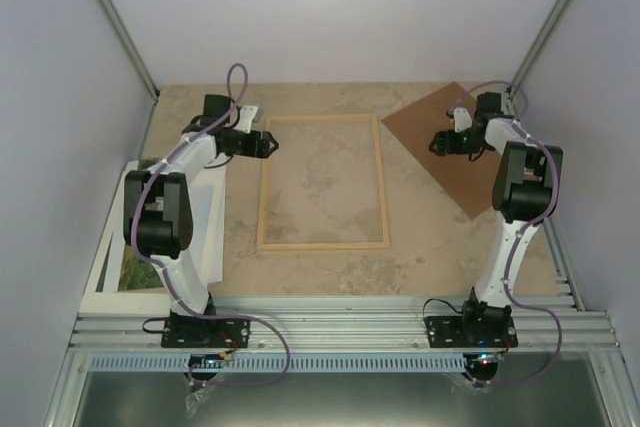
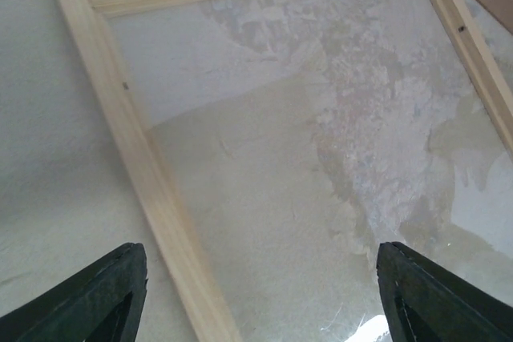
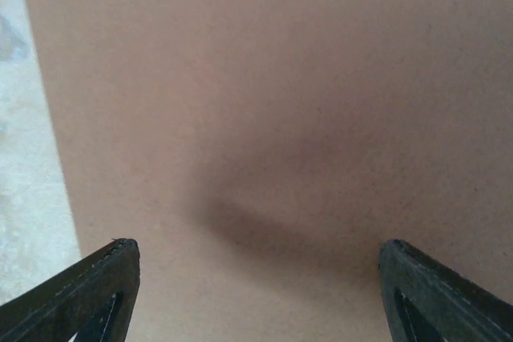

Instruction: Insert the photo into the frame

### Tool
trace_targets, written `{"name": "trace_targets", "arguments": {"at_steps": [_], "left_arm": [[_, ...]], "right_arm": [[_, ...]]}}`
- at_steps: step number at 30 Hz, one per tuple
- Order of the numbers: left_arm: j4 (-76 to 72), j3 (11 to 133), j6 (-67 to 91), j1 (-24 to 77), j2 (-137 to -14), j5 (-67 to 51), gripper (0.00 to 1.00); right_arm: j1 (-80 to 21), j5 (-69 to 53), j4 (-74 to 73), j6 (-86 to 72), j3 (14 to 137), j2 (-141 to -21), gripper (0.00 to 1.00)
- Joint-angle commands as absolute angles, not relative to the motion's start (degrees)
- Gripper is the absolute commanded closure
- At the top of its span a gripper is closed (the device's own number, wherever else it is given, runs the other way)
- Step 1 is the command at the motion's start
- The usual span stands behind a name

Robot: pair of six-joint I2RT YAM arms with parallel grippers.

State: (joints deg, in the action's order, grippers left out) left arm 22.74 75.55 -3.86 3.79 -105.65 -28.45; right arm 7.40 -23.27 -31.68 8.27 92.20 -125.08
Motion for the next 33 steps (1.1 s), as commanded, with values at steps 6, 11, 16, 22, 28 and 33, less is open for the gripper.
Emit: {"name": "trace_targets", "arguments": {"at_steps": [6, 11, 16, 22, 28, 33], "left_arm": [[20.0, 77.1, -7.9, 10.6, -103.6, -22.3, 0.19], [19.1, 78.1, -9.3, 15.8, -105.8, -20.8, 0.19], [18.1, 80.9, -9.2, 21.8, -109.6, -20.4, 0.20], [17.5, 85.0, -9.0, 27.7, -113.7, -21.1, 0.20], [17.2, 85.4, -6.1, 29.2, -114.5, -20.2, 0.20], [18.3, 80.1, -7.0, 26.7, -109.1, -17.0, 0.18]], "right_arm": [[6.8, -17.5, -42.5, 17.8, 85.8, -126.5, 0.20], [6.7, -17.0, -44.4, 20.9, 77.5, -123.4, 0.21], [6.7, -17.5, -45.3, 22.8, 70.5, -120.4, 0.22], [6.8, -17.9, -45.9, 24.8, 64.6, -116.0, 0.23], [6.7, -19.9, -45.6, 23.9, 64.5, -112.7, 0.24], [6.4, -24.8, -44.8, 23.5, 67.7, -107.4, 0.23]]}}
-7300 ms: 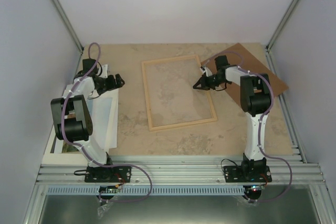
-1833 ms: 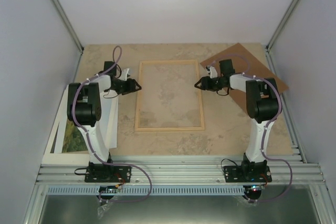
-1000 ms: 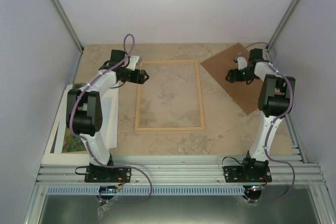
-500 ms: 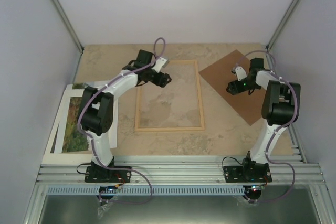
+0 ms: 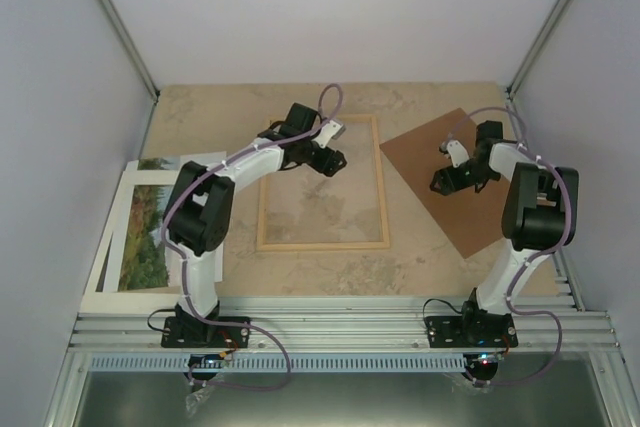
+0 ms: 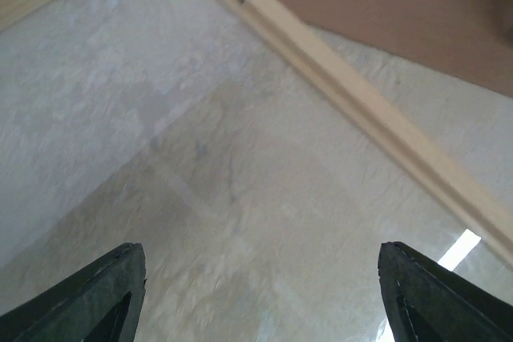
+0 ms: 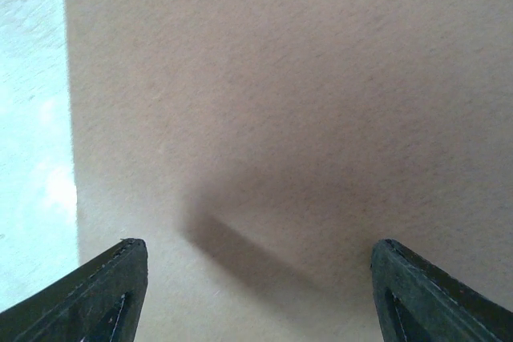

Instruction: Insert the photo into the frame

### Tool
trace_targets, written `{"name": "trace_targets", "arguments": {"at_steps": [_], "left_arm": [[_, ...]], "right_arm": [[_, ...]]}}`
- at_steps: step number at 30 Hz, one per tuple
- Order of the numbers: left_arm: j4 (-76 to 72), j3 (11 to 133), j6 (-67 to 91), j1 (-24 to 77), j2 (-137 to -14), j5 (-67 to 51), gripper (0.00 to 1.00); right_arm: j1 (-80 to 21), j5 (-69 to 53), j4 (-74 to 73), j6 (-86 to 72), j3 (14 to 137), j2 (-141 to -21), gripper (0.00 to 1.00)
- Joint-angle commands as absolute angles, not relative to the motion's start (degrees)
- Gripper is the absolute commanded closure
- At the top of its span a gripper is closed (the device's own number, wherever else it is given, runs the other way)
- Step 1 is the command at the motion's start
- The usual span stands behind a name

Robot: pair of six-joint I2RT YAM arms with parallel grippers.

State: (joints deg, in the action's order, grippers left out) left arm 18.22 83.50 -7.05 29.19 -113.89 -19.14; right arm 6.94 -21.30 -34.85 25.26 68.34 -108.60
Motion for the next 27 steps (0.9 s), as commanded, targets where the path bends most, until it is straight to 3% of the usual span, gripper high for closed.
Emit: {"name": "trace_targets", "arguments": {"at_steps": [1, 9, 14, 27], "left_arm": [[18.6, 78.5, -6.5, 25.1, -107.8, -18.0, 0.18], [29.1, 68.9, -8.7, 7.8, -97.5, -16.4, 0.18], [33.4, 62.4, -11.0, -1.7, -92.3, -9.4, 0.21], [34.8, 65.0, -9.5, -4.6, -94.5, 1.6, 0.25]], "right_arm": [[6.2, -26.1, -44.8, 23.3, 68.7, -106.6, 0.23], [1.8, -36.6, -41.1, 19.6, 74.3, -103.1, 0.23], [-3.0, -39.6, -36.1, 14.5, 75.2, -103.6, 0.23], [-6.8, -40.9, -31.7, 9.4, 75.6, -105.0, 0.24]]}}
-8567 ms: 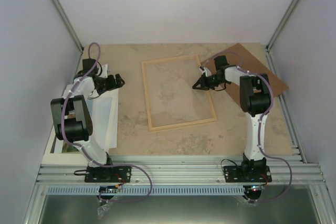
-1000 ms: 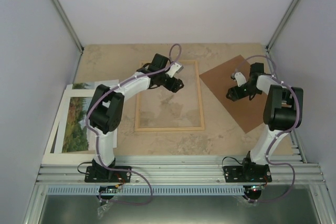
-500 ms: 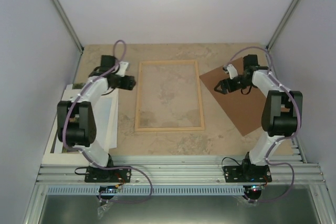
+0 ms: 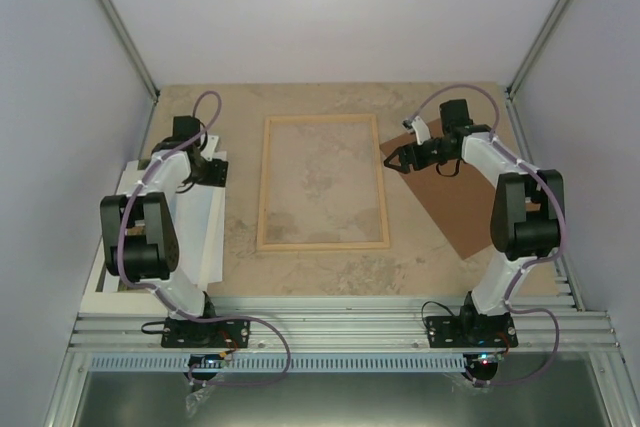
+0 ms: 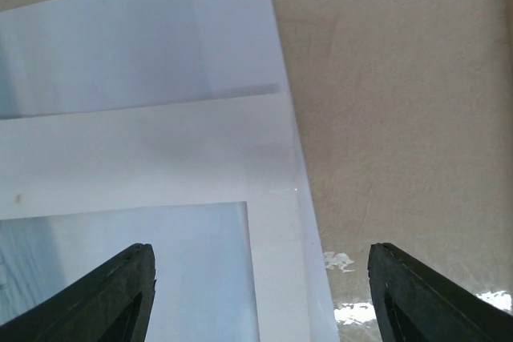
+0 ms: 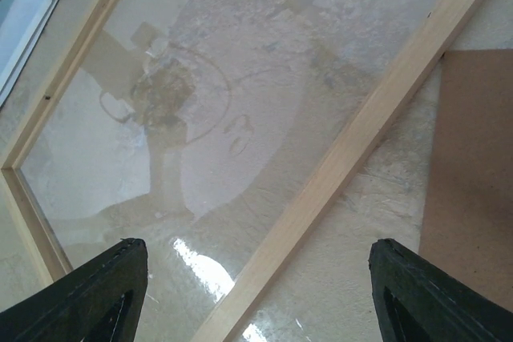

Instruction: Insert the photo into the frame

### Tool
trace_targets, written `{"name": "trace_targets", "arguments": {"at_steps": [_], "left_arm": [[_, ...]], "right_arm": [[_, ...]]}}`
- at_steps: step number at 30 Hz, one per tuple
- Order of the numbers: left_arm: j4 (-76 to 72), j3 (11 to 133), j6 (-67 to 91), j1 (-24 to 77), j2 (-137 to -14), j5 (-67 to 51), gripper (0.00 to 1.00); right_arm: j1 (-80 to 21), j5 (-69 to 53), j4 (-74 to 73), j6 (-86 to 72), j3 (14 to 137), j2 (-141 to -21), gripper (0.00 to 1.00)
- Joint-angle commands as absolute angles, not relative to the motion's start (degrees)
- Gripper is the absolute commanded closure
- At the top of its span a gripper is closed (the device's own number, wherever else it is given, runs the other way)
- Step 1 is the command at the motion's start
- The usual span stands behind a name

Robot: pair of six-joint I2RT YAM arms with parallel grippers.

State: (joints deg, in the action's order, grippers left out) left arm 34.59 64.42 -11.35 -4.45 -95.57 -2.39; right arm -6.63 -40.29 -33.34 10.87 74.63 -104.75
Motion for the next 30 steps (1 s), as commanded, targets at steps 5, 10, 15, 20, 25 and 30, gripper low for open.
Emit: {"name": "trace_targets", "arguments": {"at_steps": [5, 10, 15, 20, 25, 30], "left_arm": [[38.5, 65.3, -7.7, -4.4, -97.1, 0.2, 0.29], [38.7, 61.3, -7.2, -4.3, -95.6, 0.2, 0.33], [37.9, 59.4, -7.2, -2.3, -97.4, 1.2, 0.36], [36.2, 59.1, -6.1, -1.9, -99.1, 2.6, 0.39], [35.1, 58.5, -5.9, -1.1, -102.3, 3.8, 0.42], [34.6, 59.2, -5.8, -1.0, -103.8, 4.0, 0.51]], "right_arm": [[-6.8, -40.6, -31.2, 9.1, 74.3, -104.3, 0.24], [-6.8, -40.7, -30.8, 8.8, 74.1, -103.9, 0.24], [-6.8, -40.9, -30.5, 8.3, 74.1, -104.5, 0.24], [-6.8, -40.8, -30.8, 8.3, 74.6, -104.9, 0.24], [-6.8, -40.6, -30.9, 8.3, 74.4, -104.9, 0.24], [-6.7, -40.4, -30.9, 8.3, 74.4, -104.7, 0.24]]}}
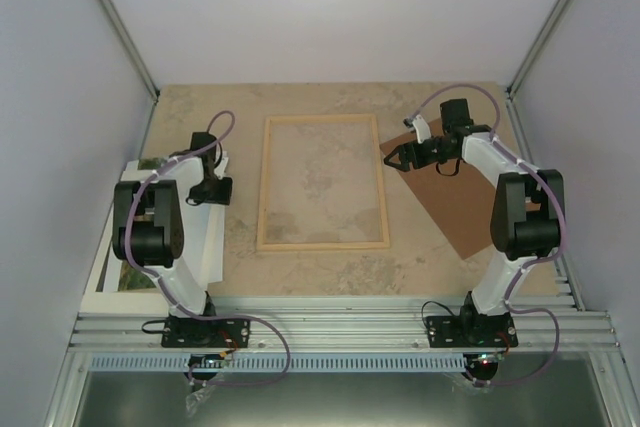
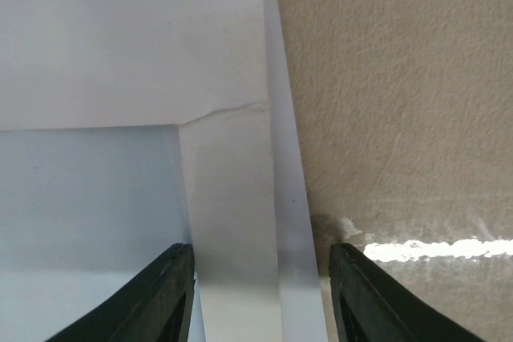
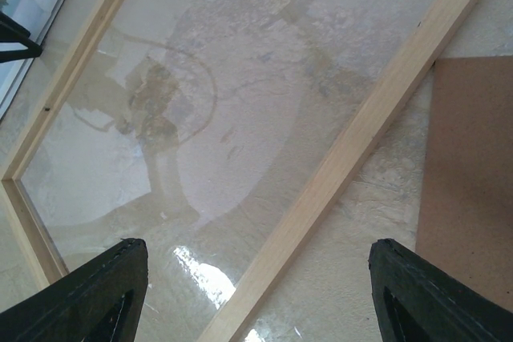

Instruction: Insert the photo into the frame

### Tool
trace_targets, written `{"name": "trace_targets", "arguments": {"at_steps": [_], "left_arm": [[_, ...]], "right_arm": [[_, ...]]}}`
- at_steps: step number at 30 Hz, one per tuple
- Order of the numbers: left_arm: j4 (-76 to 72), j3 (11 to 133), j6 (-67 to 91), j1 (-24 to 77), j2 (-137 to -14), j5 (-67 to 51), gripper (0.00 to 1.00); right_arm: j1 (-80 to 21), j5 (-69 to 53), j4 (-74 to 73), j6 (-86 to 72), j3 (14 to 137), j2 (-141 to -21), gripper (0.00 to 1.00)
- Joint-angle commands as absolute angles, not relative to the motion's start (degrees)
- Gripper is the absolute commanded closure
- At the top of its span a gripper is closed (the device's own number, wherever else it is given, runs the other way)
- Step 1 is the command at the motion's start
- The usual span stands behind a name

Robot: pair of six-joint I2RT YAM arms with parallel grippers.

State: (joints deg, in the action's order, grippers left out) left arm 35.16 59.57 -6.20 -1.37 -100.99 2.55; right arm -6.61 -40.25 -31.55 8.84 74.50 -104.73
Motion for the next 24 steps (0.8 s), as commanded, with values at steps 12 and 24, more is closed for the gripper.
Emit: {"name": "trace_targets", "arguments": {"at_steps": [12, 24], "left_arm": [[36.0, 61.5, -6.1, -0.9, -101.0, 1.3, 0.80], [35.9, 62.6, -5.8, -1.0, -97.0, 1.7, 0.85]], "right_arm": [[-6.7, -40.3, -30.7, 8.2, 74.1, -104.2, 0.24], [-6.7, -41.0, -30.6, 8.0, 74.3, -104.4, 0.24]]}}
